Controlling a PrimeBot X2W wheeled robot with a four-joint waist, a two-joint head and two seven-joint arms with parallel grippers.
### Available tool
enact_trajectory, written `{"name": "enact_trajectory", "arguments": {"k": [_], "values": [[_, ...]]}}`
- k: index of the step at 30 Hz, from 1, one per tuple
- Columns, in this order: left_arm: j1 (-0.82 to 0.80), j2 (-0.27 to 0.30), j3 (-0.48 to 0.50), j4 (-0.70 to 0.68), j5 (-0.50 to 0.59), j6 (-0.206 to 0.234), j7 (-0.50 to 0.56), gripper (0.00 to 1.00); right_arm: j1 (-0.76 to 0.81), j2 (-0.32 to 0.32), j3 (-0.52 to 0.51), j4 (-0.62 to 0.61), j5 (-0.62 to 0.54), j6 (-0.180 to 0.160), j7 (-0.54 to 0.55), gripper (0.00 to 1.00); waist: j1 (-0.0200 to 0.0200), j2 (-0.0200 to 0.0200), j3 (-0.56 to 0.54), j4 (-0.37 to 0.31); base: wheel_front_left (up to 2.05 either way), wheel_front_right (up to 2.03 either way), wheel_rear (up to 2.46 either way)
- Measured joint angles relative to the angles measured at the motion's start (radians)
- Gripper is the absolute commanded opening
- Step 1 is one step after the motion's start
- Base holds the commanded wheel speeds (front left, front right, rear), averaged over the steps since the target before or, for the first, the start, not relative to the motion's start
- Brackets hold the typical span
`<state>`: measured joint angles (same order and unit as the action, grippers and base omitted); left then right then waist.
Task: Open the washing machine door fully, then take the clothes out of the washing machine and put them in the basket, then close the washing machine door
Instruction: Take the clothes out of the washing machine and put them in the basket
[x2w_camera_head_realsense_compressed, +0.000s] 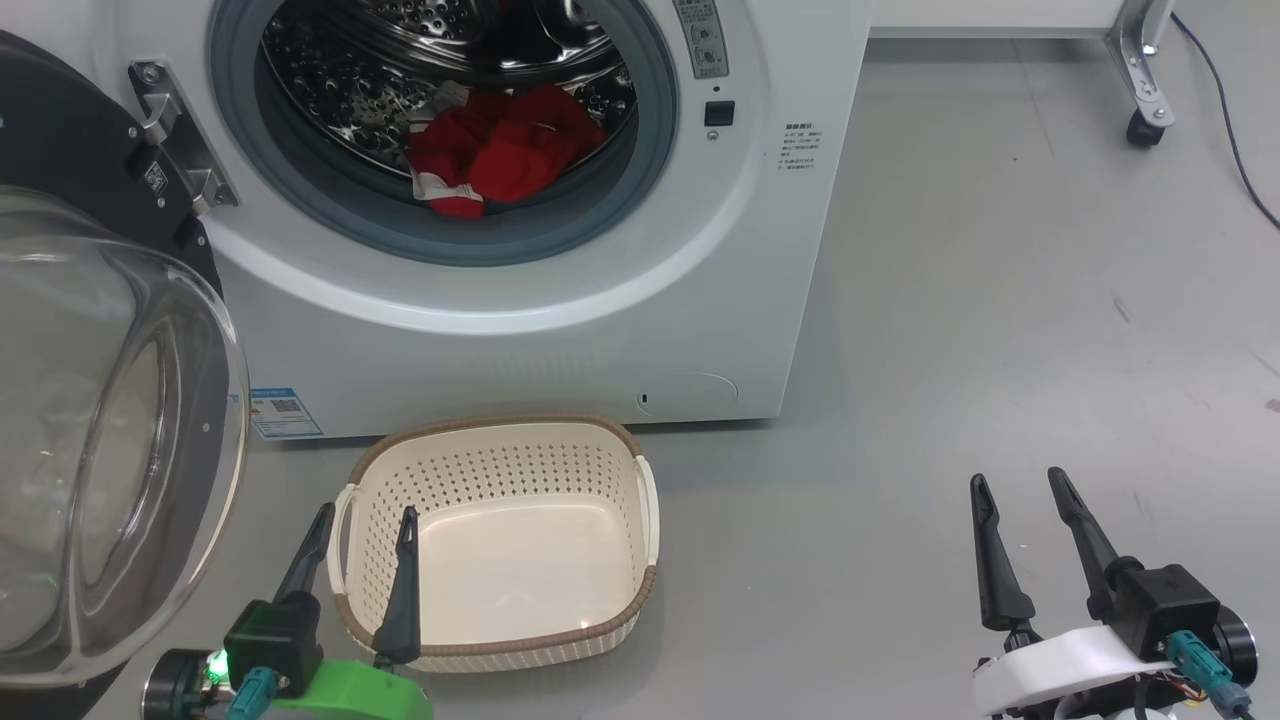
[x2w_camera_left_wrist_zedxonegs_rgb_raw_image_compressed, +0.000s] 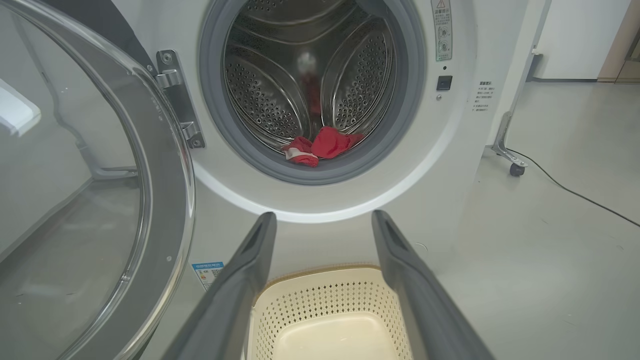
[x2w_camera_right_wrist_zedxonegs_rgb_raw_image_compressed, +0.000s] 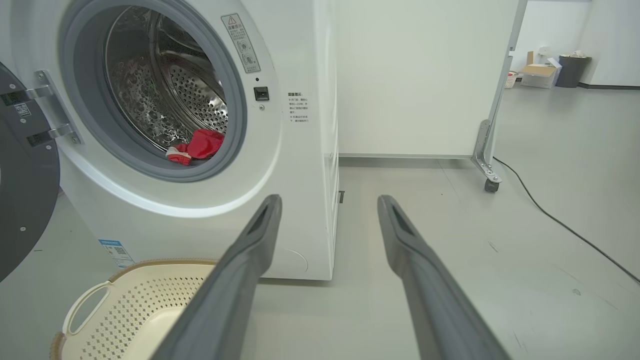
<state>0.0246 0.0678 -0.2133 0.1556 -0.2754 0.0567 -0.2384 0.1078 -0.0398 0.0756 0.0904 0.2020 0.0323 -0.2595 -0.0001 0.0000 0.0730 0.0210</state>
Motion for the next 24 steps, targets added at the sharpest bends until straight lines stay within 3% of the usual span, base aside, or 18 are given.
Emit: {"name": "enact_trajectory", "arguments": {"k": [24], "values": [[0.0,-0.001,0.003,-0.002,0.0,0.009,0.0,1.0,0.0,0.0,0.007,-0.001,0.0,0.0,0.0,1.0,0.0,0.0,-0.008,0.005,0.85,-0.85,0.0]]}}
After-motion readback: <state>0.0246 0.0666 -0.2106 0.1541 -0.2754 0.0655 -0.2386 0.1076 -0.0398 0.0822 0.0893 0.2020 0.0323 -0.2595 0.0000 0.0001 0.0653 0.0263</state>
